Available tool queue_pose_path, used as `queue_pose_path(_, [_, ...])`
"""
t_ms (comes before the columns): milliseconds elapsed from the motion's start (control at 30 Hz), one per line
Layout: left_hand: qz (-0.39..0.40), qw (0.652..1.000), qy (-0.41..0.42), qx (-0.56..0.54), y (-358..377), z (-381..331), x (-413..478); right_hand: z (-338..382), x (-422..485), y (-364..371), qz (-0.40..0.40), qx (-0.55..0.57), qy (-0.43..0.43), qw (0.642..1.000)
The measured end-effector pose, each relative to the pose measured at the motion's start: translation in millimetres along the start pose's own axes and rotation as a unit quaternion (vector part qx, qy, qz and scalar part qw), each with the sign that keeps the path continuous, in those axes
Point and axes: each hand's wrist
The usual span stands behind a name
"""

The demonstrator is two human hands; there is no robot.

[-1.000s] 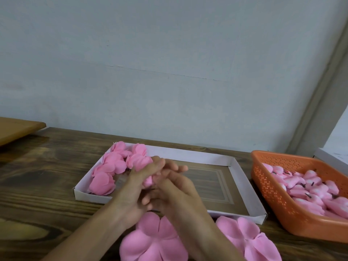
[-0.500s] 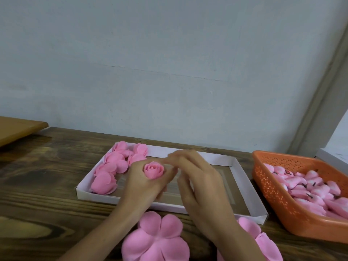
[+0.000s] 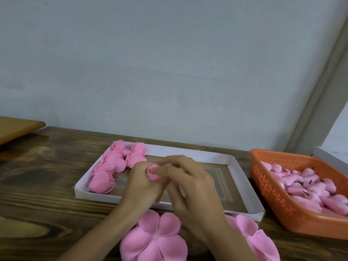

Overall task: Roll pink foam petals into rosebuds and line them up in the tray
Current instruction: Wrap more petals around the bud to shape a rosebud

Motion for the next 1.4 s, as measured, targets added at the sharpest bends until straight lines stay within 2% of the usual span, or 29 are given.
queue_pose_path(67, [0.020, 0.998, 0.023, -0.059, 0, 1, 4, 1, 0, 2, -0.058, 0.094, 0.059, 0.992])
queue_pose_path(133, [0.035, 0.986, 0.012, -0.165, -9, 3, 8, 4, 0, 5, -0.092, 0.166, 0.126, 0.974])
queue_pose_path(200, [0.052, 0.967, -0.011, -0.250, -11, 4, 7, 7, 0, 10, -0.052, 0.258, 0.178, 0.948])
queue_pose_path(300, [0.091, 0.930, -0.077, -0.346, -7, 1, 7, 12, 0, 20, 0.013, 0.389, 0.209, 0.897])
queue_pose_path(400, [0.123, 0.900, -0.112, -0.403, -2, 0, 6, 15, 0, 28, -0.011, 0.404, 0.214, 0.890])
queue_pose_path(500, [0.150, 0.905, -0.074, -0.391, -8, -2, 4, 13, 2, 28, -0.030, 0.438, 0.233, 0.868])
queue_pose_path(567, [0.184, 0.909, -0.048, -0.370, -14, -4, 2, 12, 5, 24, -0.013, 0.502, 0.247, 0.829])
queue_pose_path(700, [0.234, 0.899, -0.030, -0.369, -19, -6, -1, 14, 7, 16, 0.074, 0.637, 0.283, 0.713])
queue_pose_path(733, [0.239, 0.895, -0.034, -0.376, -19, -6, -2, 15, 7, 16, 0.081, 0.654, 0.289, 0.695])
queue_pose_path(767, [0.241, 0.893, -0.043, -0.377, -18, -8, -2, 15, 6, 17, 0.080, 0.648, 0.291, 0.699])
queue_pose_path(800, [0.234, 0.897, -0.055, -0.371, -17, -9, -3, 14, 5, 19, 0.070, 0.603, 0.285, 0.742])
queue_pose_path(867, [0.195, 0.905, -0.073, -0.371, -13, -9, -1, 13, 2, 25, 0.015, 0.426, 0.256, 0.868])
queue_pose_path(900, [0.172, 0.904, -0.080, -0.384, -11, -9, 0, 13, 0, 28, -0.010, 0.363, 0.233, 0.902])
queue_pose_path(933, [0.153, 0.901, -0.087, -0.397, -9, -8, 0, 15, -1, 32, -0.028, 0.343, 0.213, 0.914])
queue_pose_path(1067, [0.141, 0.892, -0.098, -0.418, -6, -7, -2, 16, -4, 40, -0.052, 0.346, 0.208, 0.913])
queue_pose_path(1133, [0.166, 0.891, -0.092, -0.413, -7, -7, -2, 17, 0, 37, -0.049, 0.394, 0.245, 0.884])
queue_pose_path(1167, [0.181, 0.892, -0.087, -0.404, -8, -7, -2, 17, 3, 33, -0.038, 0.454, 0.270, 0.848])
queue_pose_path(1267, [0.213, 0.892, -0.061, -0.395, -12, -5, -1, 18, 7, 21, 0.036, 0.627, 0.314, 0.712])
queue_pose_path(1300, [0.216, 0.892, -0.053, -0.393, -12, -4, -2, 18, 7, 18, 0.051, 0.649, 0.318, 0.689])
queue_pose_path(1333, [0.216, 0.896, -0.053, -0.384, -12, -5, -3, 18, 8, 18, 0.058, 0.652, 0.319, 0.686])
queue_pose_path(1400, [0.193, 0.913, -0.063, -0.354, -11, -7, -4, 21, 10, 21, 0.043, 0.610, 0.307, 0.729])
Point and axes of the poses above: each hand's wrist, its own x-axis towards the middle knuckle, its own y-axis out of the palm, z = x × y, and after that the axes turned 9 degrees about z, right-handed
